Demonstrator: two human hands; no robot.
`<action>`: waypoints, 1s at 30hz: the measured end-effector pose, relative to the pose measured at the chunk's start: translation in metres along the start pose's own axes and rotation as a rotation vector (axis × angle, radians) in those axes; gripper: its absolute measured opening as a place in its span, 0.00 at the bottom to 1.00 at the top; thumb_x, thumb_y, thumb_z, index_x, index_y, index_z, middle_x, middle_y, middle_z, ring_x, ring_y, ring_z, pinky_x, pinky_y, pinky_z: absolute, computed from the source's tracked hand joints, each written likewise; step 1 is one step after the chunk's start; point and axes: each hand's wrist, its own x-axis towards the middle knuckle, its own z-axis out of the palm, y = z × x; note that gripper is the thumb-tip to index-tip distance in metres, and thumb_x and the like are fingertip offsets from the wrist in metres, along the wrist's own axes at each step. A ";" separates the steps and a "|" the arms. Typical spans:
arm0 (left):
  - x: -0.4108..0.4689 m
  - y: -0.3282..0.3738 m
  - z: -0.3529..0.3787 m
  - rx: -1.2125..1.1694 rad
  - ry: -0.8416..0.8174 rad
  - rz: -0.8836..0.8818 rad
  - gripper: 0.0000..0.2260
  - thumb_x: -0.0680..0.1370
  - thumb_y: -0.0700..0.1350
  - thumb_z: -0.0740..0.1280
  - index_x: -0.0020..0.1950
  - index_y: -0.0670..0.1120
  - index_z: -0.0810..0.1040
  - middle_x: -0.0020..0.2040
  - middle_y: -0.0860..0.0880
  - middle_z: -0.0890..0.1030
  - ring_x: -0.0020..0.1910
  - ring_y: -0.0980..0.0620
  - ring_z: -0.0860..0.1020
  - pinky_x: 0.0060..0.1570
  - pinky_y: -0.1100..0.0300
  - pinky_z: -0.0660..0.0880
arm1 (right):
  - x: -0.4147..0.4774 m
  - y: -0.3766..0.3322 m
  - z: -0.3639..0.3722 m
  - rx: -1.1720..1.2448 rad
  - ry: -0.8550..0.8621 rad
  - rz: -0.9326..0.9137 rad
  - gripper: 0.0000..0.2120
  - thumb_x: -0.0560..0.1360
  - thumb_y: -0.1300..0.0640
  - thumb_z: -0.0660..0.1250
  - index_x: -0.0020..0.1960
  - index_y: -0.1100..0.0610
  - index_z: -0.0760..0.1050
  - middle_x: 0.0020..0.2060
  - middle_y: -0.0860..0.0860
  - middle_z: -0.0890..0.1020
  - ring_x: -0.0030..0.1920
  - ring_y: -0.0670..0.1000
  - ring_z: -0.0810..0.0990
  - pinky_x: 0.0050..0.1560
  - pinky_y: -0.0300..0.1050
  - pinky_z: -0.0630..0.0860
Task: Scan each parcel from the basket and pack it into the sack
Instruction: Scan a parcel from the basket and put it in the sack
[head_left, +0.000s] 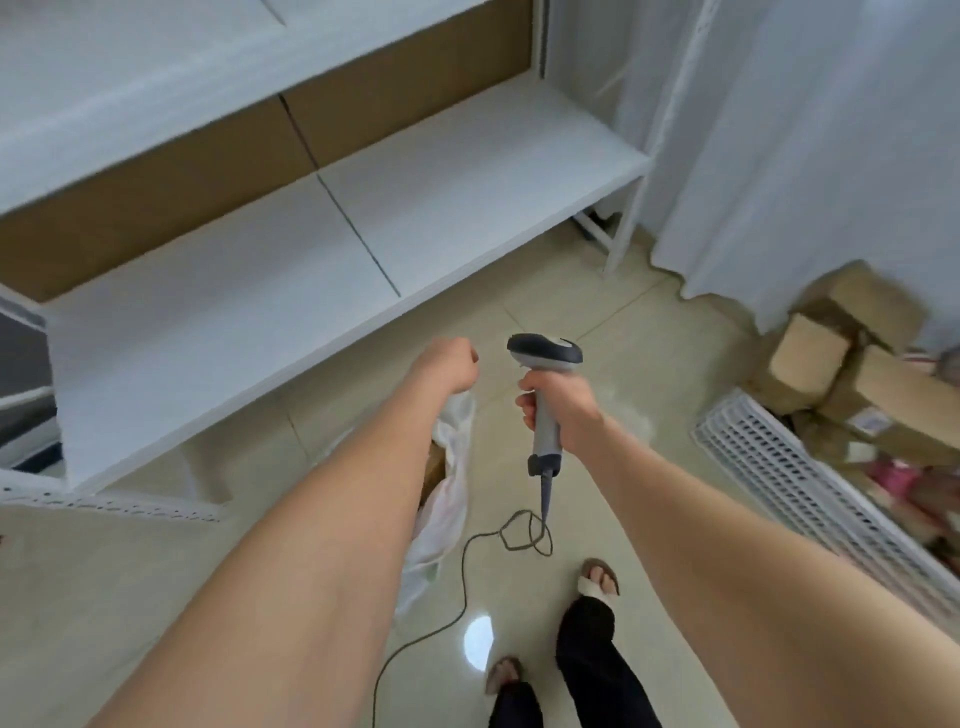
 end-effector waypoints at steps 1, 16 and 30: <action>-0.007 0.022 -0.006 0.025 0.004 0.030 0.15 0.78 0.38 0.59 0.63 0.45 0.77 0.61 0.45 0.77 0.59 0.44 0.76 0.59 0.53 0.74 | -0.011 -0.009 -0.016 0.033 0.027 -0.010 0.05 0.74 0.69 0.63 0.40 0.62 0.72 0.25 0.55 0.75 0.21 0.48 0.71 0.24 0.37 0.70; -0.075 0.414 0.023 0.223 -0.002 0.402 0.17 0.78 0.37 0.59 0.65 0.45 0.76 0.67 0.44 0.74 0.65 0.44 0.72 0.62 0.56 0.70 | -0.083 -0.115 -0.352 0.453 0.330 -0.083 0.07 0.73 0.62 0.66 0.50 0.64 0.74 0.28 0.57 0.80 0.25 0.52 0.78 0.32 0.42 0.78; 0.019 0.625 0.172 0.254 -0.200 0.459 0.18 0.78 0.40 0.60 0.67 0.42 0.72 0.66 0.42 0.74 0.65 0.43 0.72 0.60 0.55 0.70 | 0.004 -0.116 -0.603 0.620 0.566 0.067 0.04 0.73 0.62 0.67 0.46 0.63 0.77 0.25 0.53 0.80 0.25 0.48 0.77 0.31 0.41 0.76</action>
